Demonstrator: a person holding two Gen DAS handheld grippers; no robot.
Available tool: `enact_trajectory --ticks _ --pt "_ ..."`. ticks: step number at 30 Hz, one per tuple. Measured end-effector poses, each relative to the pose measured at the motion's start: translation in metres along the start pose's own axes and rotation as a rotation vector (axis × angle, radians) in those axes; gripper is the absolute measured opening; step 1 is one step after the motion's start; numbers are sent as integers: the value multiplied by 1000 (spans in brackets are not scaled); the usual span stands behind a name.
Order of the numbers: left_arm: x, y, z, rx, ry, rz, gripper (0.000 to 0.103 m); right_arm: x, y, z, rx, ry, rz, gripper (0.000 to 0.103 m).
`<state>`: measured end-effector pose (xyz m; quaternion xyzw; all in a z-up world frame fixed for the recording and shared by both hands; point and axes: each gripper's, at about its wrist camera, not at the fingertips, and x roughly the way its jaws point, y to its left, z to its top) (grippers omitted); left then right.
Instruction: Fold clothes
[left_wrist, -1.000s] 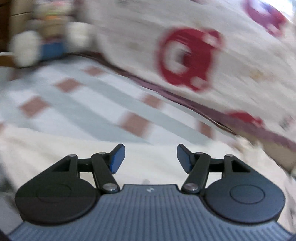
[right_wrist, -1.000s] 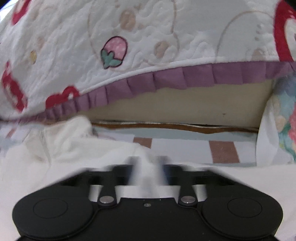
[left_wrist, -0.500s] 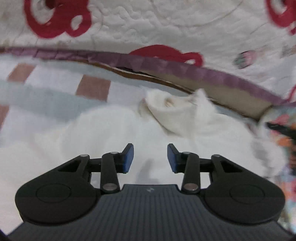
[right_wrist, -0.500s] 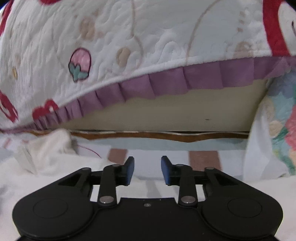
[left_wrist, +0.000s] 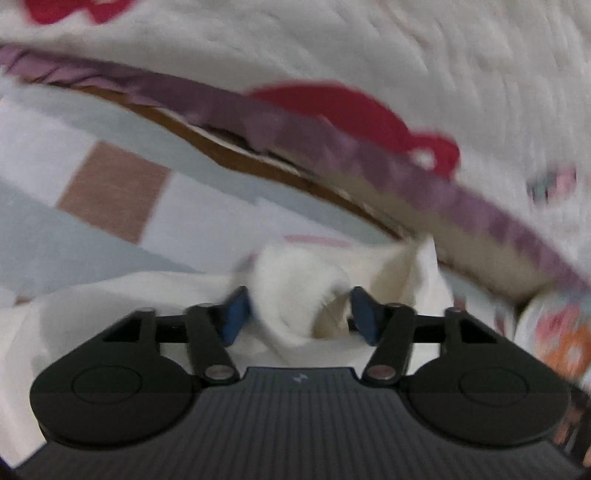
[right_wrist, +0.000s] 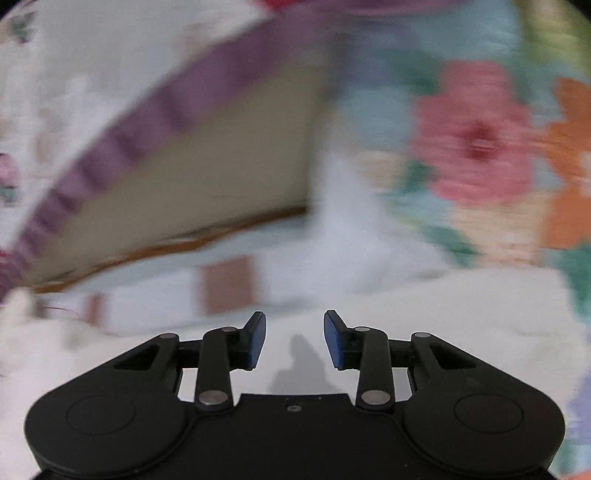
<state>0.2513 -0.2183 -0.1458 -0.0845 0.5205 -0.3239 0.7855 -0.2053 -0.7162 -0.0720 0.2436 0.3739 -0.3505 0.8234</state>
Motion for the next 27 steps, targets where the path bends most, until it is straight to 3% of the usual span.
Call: enact_trajectory --ticks 1,3,5,11,12,14,16,19,20,22,26,27 --pt "1 -12 0 86 6 34 22 0 -18 -5 28 -2 -42 40" --pt "-1 -36 0 257 -26 118 18 -3 -46 -12 92 -14 -93 40" --pt "-9 -60 -2 414 -121 218 18 -10 -72 -22 167 -45 -123 40" --pt "14 -98 -34 660 -195 431 23 -25 -106 -43 262 -92 -177 40" --pt "12 -100 -38 672 -201 431 24 -26 -110 -45 270 -94 -184 41" --pt "2 -96 -31 573 -200 375 29 -28 -115 -48 278 -98 -199 43" --pt "-12 -87 -17 415 -190 288 58 -30 -120 -50 283 -102 -214 43" --pt "-33 -63 15 84 -113 53 54 -35 -130 -50 311 -116 -248 43" --pt "-39 -60 22 23 -98 -3 49 -36 -132 -50 327 -128 -248 42" --pt "-52 -71 26 68 -124 -8 24 -40 -133 -51 348 -163 -258 42" --pt "-66 -121 3 416 -277 131 21 -50 -127 -55 344 -252 -331 51" --pt "-63 -128 -5 460 -269 116 22 -53 -128 -56 348 -263 -347 52"
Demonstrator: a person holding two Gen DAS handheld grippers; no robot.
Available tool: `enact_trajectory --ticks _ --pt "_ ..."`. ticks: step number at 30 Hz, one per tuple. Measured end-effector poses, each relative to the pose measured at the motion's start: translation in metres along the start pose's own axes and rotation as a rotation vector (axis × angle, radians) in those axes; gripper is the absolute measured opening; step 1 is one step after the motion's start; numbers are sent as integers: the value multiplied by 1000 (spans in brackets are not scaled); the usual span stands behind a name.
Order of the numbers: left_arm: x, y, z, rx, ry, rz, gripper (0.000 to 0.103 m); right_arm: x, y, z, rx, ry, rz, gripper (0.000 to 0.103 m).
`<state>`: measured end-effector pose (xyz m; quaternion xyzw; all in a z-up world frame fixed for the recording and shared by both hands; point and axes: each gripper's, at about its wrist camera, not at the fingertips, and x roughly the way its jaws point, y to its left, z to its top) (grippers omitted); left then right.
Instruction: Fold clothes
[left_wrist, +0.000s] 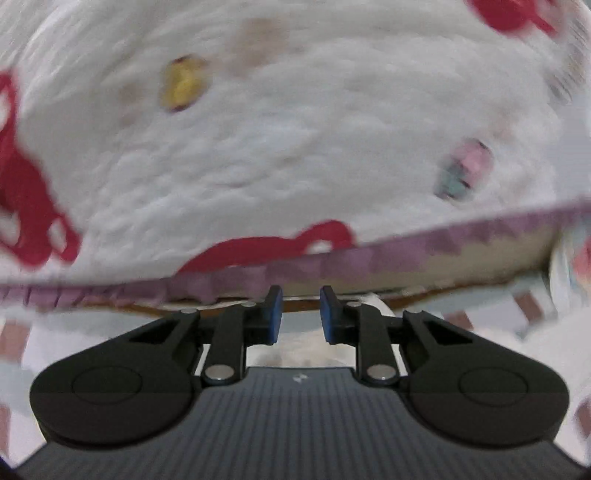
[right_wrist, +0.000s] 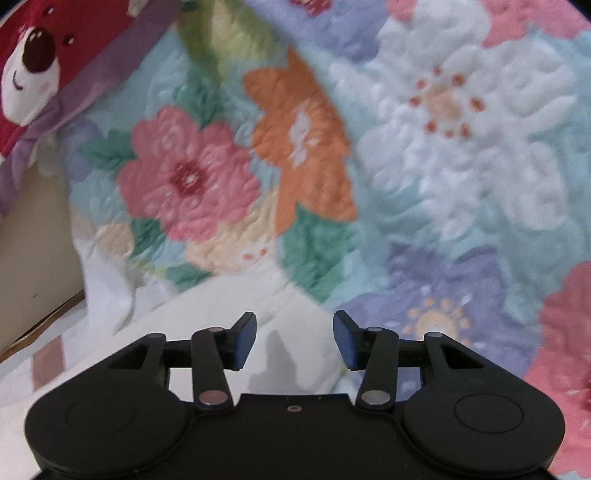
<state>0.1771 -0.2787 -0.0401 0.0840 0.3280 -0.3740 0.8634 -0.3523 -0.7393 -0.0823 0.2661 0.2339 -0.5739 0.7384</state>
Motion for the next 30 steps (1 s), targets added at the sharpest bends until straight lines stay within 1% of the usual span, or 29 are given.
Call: enact_trajectory --ticks 2,3,4,6,7,9,11,12,13,14,17,18,19,20,21,23,25,26,27,28,29,30 --pt "6 -14 -11 13 40 -92 39 -2 -10 -3 47 5 -5 52" --pt "10 -20 -17 9 62 -130 57 -2 -16 -4 70 12 -6 52" --pt "15 -25 -25 10 76 -146 64 -1 -22 -6 91 17 -7 53" --pt "28 -32 -35 49 97 -106 66 1 -33 -13 133 35 10 54" --pt "35 -35 -40 69 107 -85 68 2 -39 -18 161 45 36 54" --pt "47 -34 -48 117 115 3 70 4 -50 -27 217 65 89 56" --pt "55 -31 -55 161 113 97 70 7 -56 -32 259 75 143 61" --pt "56 -29 -59 182 106 147 73 8 -56 -33 267 79 159 63" --pt "57 -27 -61 194 97 181 75 9 -56 -33 266 84 169 63" --pt "55 -22 -63 194 91 200 76 10 -56 -33 265 88 180 66" --pt "56 -5 -67 141 113 176 82 17 -52 -30 246 114 193 68" --pt "59 -2 -69 126 124 158 82 18 -48 -29 225 117 182 68" --pt "63 1 -71 111 136 139 68 16 -41 -28 179 100 174 66" --pt "67 5 -73 95 148 120 52 13 -34 -26 134 82 165 46" --pt "70 8 -74 80 160 101 15 11 -27 -24 89 64 156 9" --pt "62 4 -68 90 110 103 12 5 -13 -20 0 23 141 9" --pt "53 -1 -62 102 57 105 10 -6 -7 -3 -32 -60 140 8" --pt "49 -3 -59 108 31 107 4 -10 -6 7 -41 -94 136 6" --pt "45 -5 -55 113 4 108 5 -13 -6 17 -50 -127 131 6" --pt "38 -10 -53 136 -44 113 6 -17 -5 28 -60 -161 126 6" --pt "34 -13 -51 139 -60 112 8 -20 -4 38 -71 -189 120 6" --pt "29 -15 -48 141 -73 112 29 -18 -2 42 -95 -180 103 8"
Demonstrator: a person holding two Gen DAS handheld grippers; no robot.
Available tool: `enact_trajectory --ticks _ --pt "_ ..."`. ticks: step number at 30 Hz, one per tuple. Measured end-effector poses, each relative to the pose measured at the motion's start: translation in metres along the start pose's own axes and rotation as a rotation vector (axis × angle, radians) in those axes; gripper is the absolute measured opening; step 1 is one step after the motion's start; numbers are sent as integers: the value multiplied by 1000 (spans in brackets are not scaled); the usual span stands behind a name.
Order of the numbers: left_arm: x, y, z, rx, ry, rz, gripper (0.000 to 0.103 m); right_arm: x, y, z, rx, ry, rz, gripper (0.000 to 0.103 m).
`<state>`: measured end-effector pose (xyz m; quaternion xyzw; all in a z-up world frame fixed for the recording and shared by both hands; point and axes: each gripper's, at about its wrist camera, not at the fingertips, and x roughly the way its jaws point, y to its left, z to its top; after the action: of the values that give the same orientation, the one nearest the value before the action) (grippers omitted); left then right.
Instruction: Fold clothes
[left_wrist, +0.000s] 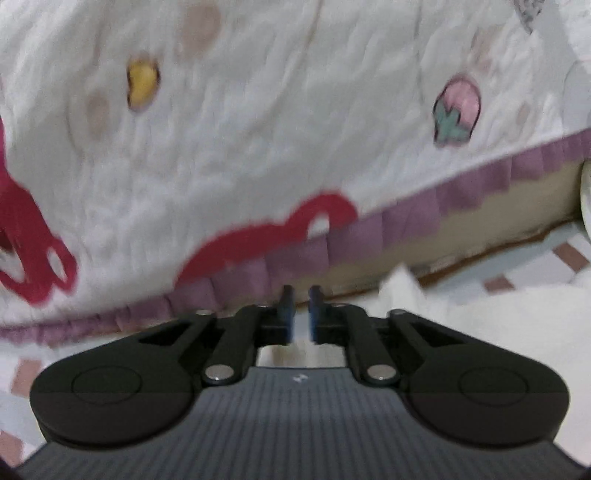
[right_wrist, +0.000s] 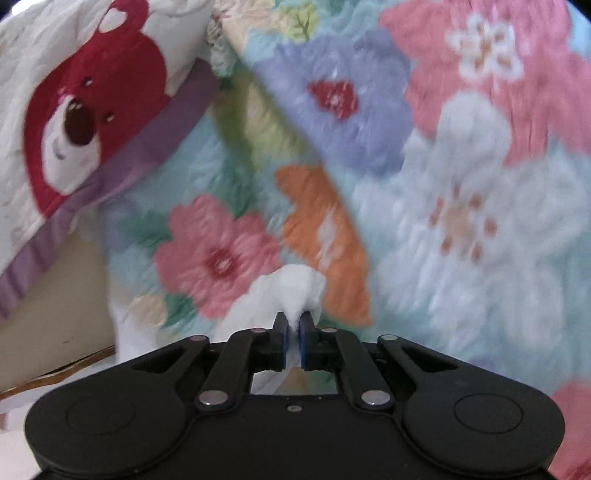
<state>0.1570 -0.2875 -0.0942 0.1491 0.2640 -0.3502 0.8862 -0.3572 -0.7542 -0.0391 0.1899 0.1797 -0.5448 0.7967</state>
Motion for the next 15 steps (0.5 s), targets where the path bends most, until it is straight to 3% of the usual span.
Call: enact_trajectory --ticks 1,3,6,10,13,15 --pt "-4 -1 3 1 -13 0 60 3 2 3 -26 12 -17 9" --pt "-17 7 1 -78 15 -71 71 8 10 0 -93 45 -96 25" --pt "-44 18 -14 -145 75 -156 71 7 11 -16 -115 59 -182 44" --pt "-84 28 -45 -160 166 -233 71 -3 11 -40 -122 83 -161 45" --pt "-116 30 -67 -45 226 -149 65 -21 25 -54 -173 49 -157 43" --pt "-142 34 -78 124 222 -3 63 -46 40 -56 -209 -58 -138 38"
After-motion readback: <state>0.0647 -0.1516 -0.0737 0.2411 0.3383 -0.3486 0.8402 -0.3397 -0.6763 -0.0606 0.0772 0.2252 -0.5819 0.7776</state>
